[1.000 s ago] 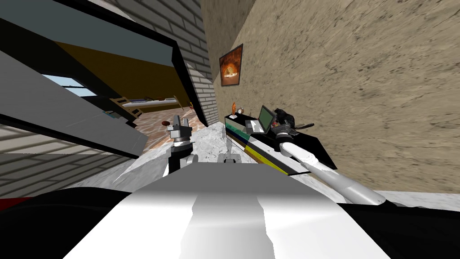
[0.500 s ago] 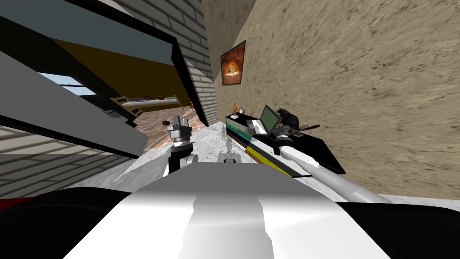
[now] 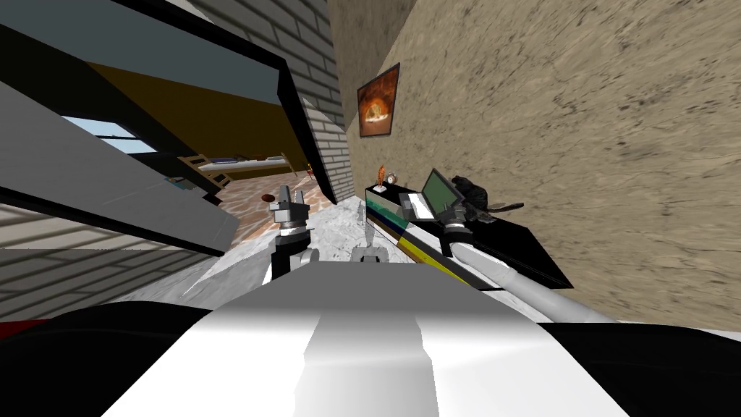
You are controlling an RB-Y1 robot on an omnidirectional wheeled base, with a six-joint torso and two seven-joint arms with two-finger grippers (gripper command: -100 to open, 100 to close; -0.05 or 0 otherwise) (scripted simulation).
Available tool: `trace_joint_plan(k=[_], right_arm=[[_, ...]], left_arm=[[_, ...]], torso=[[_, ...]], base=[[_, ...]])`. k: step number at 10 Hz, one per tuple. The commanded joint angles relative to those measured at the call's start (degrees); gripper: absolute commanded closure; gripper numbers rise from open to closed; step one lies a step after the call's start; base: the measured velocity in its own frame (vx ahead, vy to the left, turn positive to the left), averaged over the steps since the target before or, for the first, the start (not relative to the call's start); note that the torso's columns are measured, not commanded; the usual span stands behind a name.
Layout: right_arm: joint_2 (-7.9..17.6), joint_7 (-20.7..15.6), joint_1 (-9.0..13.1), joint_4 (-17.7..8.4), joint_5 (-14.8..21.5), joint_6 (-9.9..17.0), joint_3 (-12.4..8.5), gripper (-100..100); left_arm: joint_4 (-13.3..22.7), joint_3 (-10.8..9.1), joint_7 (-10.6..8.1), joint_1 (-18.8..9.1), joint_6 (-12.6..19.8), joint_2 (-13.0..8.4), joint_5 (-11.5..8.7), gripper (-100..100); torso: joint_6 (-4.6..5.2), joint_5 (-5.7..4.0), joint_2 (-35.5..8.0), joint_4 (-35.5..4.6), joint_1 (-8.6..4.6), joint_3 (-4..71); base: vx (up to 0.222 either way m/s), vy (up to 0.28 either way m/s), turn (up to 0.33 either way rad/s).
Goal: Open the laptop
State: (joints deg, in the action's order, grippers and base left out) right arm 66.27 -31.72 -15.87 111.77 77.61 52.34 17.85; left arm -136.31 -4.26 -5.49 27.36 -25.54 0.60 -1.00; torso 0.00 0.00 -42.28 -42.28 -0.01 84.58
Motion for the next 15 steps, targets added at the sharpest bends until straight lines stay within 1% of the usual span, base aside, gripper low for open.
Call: trace_joint_plan(k=[1,3,6,10,11,12,13,14,15], right_arm=[[1.10,0.70,0.35,1.01,-1.52,-1.39,-0.40,-100],[2.19,1.60,0.79,1.98,-3.28,-3.05,-0.90,-100],[4.16,3.23,1.59,3.73,-6.43,-6.04,-1.80,-100],[6.84,5.44,2.68,6.11,-10.74,-10.12,-3.03,-100],[6.47,4.84,2.58,5.76,-10.22,-9.34,-2.87,-100],[7.18,7.13,2.86,2.96,-10.13,-9.87,-3.19,-100],[7.82,8.90,3.12,0.84,-9.93,-10.16,-3.46,-100],[7.82,9.26,3.12,-0.26,-9.93,-10.16,-3.46,-100],[8.45,11.39,3.38,-2.20,-9.73,-10.45,-3.74,-100]], left_arm=[[0.00,0.00,0.00,0.00,0.00,0.00,0.00,0],[0.01,-0.01,0.00,-0.01,0.00,-0.01,0.00,0],[0.01,-0.01,0.00,0.00,0.00,-0.02,0.00,0],[0.01,-0.01,0.00,-0.01,0.00,-0.01,0.00,0],[0.01,-0.01,0.00,-0.01,0.00,-0.01,0.00,0],[0.01,-0.01,0.00,0.00,0.00,-0.01,0.00,0],[0.01,0.01,0.00,-0.02,0.00,0.00,0.00,0],[0.01,0.01,0.00,-0.03,0.01,0.00,0.00,0],[0.00,0.01,0.00,-0.02,0.00,0.00,0.00,0]], torso=[[0.00,-0.02,-0.08,-0.02,-0.07,-0.04],[0.02,-0.11,-0.18,-0.05,-0.34,-0.11],[-0.01,0.01,0.06,0.02,0.05,0.04],[0.00,0.00,-0.03,-0.01,0.03,-0.02],[0.00,-0.01,-0.03,-0.01,-0.02,-0.02],[0.00,0.03,0.02,0.01,0.19,0.00],[-0.07,0.09,-0.07,-0.01,0.33,-0.03],[-0.03,0.11,-0.20,-0.06,0.35,-0.12],[0.07,0.05,-0.14,-0.06,0.12,-0.10]], base=[[-0.010,-0.057,0.004],[-0.027,-0.126,0.009],[-0.011,-0.137,0.006],[-0.023,-0.126,0.007],[-0.011,-0.063,0.006],[-0.057,0.001,0.231],[-0.113,0.044,0.372],[-0.095,0.040,0.116],[-0.092,0.034,0.205]])
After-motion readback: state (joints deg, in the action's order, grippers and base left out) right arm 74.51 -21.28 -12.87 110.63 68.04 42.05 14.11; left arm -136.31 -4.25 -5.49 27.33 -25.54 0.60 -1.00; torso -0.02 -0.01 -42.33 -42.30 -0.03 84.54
